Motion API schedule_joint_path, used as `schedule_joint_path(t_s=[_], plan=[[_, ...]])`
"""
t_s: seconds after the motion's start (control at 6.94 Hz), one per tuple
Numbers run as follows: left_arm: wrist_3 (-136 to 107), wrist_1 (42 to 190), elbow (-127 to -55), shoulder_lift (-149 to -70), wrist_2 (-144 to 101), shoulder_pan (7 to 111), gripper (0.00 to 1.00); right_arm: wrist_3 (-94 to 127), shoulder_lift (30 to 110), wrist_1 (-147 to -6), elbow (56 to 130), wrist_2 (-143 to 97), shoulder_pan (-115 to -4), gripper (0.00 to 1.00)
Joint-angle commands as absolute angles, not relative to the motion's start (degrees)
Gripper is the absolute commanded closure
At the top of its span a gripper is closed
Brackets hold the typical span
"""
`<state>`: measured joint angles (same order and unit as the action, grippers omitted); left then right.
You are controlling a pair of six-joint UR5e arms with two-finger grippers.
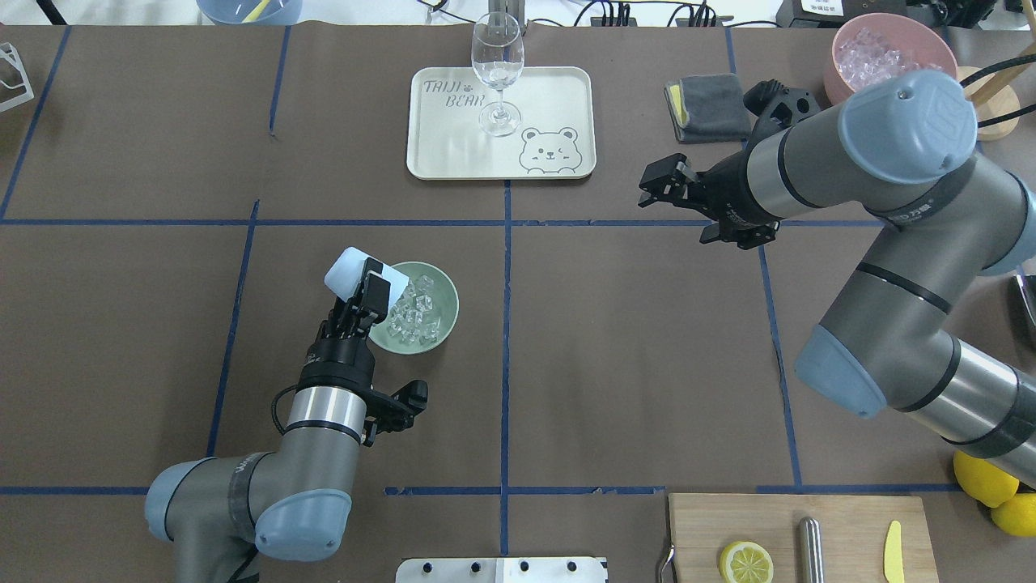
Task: Pour ice into bowl
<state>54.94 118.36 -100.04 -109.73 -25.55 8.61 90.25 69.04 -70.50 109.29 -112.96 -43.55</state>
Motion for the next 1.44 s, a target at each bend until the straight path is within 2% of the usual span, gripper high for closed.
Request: schedule_joint_path(t_s=[0.0, 0.29, 0.72, 1.01, 1.3], plan=[[55.6, 118.7, -102.7, -109.8, -25.5, 8.6, 1.0, 90.3, 69.1, -70.3, 109.1, -113.0, -43.6, 0.0], [45.0, 124.5, -103.6, -108.7, -25.5, 8.9, 1.0, 90.2, 68.9, -70.3, 109.2, -112.9, -43.5, 0.0], [5.3, 148.5, -103.9, -100.1, -25.4, 8.9, 1.0, 89.7, 68.9, -70.2, 109.4, -112.4, -43.8, 0.0], [-18.2, 173.0, -100.9, -93.9, -25.2, 8.8, 1.0, 89.3, 68.9, -70.2, 109.7, -111.9, -44.1, 0.0], [-34.0, 180.3, -94.9, -92.6, -25.1, 8.4, 1.0, 89.2, 68.6, -70.3, 110.0, -111.8, -44.2, 0.0]])
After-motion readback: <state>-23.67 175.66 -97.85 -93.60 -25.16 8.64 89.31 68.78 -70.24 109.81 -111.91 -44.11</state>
